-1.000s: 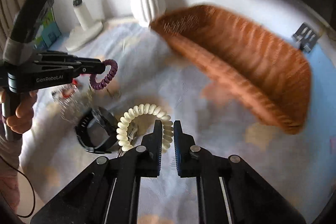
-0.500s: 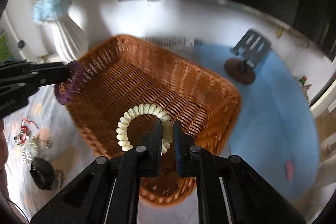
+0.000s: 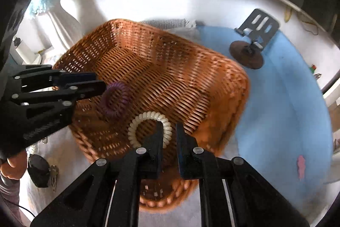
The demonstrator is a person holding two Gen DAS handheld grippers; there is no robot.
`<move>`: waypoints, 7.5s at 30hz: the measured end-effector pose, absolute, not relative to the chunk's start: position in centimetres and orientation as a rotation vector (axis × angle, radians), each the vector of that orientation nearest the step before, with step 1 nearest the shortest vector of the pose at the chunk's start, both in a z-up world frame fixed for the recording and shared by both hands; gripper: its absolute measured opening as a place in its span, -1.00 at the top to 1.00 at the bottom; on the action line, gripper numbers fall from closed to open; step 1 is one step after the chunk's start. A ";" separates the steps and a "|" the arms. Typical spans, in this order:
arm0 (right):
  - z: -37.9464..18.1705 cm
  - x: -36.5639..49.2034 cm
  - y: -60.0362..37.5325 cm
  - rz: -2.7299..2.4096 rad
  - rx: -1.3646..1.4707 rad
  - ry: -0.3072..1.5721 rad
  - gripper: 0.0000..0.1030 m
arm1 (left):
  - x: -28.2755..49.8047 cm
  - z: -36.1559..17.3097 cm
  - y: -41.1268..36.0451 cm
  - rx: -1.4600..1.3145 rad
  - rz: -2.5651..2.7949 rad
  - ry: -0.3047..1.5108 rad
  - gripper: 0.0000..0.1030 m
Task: Organize jewelry
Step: 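Carry both hair ties over the wicker basket and open both tools, then grasp the black watch with the left tool while the right tool grasps a metal hair clip, then carry the watch and hair clip into the basket and release both, then move both tools back to the remaining jewelry on the cloth, then grasp the clear bead bracelet with the left tool while the right tool grasps a clear hair clip, then lower the bracelet and clear clip into the basket and open both tools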
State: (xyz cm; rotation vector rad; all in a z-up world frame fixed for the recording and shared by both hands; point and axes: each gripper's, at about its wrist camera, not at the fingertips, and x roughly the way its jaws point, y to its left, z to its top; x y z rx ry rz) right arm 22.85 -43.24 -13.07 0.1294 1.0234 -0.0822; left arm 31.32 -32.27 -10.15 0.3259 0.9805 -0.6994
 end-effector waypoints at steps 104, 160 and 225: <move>-12.6 25.9 -44.9 -0.030 0.306 0.925 0.63 | 34.1 -9.2 -31.5 0.161 -0.698 0.969 0.85; -15.3 19.5 -16.9 0.524 0.117 1.055 0.32 | 18.7 -16.8 -2.4 -0.038 -0.283 0.963 0.14; -5.7 14.5 -38.9 0.135 0.221 0.733 0.77 | 20.9 -0.6 -18.0 0.093 -0.794 0.738 0.85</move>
